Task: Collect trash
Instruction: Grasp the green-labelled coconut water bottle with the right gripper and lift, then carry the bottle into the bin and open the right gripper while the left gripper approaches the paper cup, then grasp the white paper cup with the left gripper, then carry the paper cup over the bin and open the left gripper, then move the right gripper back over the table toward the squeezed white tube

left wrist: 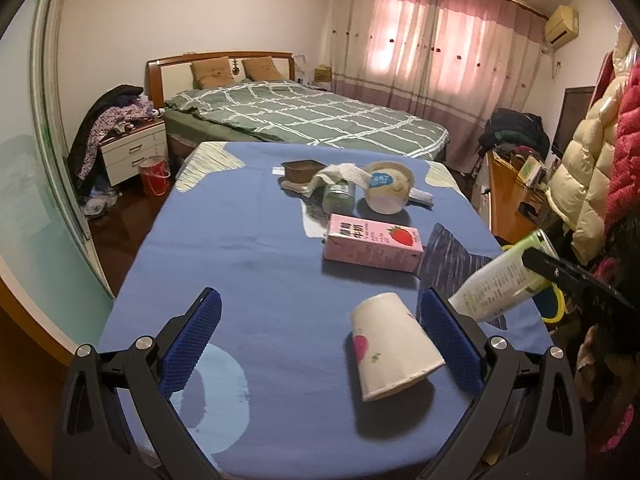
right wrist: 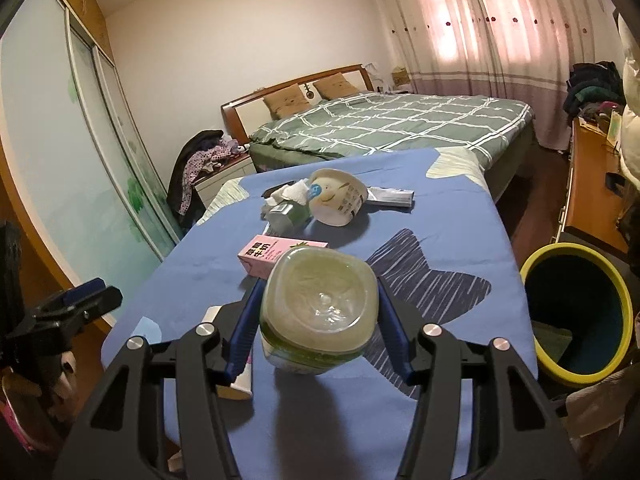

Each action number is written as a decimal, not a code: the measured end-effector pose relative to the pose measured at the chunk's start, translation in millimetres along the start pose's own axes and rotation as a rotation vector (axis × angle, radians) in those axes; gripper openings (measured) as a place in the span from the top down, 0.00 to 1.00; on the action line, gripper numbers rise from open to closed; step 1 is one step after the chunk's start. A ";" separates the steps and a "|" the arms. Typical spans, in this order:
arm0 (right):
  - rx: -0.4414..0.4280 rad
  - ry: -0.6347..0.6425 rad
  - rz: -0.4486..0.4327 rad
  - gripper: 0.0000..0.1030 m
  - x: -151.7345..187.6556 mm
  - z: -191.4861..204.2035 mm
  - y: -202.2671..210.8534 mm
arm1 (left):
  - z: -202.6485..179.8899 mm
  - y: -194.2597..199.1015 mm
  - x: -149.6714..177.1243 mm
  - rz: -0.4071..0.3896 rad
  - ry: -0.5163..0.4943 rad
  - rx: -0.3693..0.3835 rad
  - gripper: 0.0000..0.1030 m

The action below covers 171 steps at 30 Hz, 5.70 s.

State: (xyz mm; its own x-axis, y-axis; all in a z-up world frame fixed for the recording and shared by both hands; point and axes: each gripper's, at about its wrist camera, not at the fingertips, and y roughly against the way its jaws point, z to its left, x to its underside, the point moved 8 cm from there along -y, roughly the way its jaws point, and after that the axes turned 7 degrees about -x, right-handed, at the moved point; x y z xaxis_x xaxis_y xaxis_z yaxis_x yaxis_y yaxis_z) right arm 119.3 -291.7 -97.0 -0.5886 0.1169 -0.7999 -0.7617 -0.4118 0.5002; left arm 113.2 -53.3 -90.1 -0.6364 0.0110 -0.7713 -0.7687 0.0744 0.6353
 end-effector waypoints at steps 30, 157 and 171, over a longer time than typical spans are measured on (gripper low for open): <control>0.597 -0.193 -0.264 0.51 -48.6 -207.7 88.9 | -48.7 -58.8 12.1 0.140 -0.091 0.009 0.05; 0.292 0.024 0.035 0.29 -46.7 -38.3 -127.5 | 68.3 -102.2 -60.6 -0.010 0.133 -0.075 0.05; 0.392 -0.185 0.157 0.30 -86.9 -159.8 -221.0 | 73.9 -124.7 -61.2 0.025 0.160 -0.065 0.05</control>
State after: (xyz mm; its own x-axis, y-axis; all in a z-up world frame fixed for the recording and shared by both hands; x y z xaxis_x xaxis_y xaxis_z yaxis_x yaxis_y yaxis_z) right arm 382.0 -355.3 -191.0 -0.7167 0.2541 -0.6494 -0.6831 -0.0686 0.7271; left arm 252.7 10.5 -125.0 -0.6535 -0.1473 -0.7424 -0.7517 0.0116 0.6594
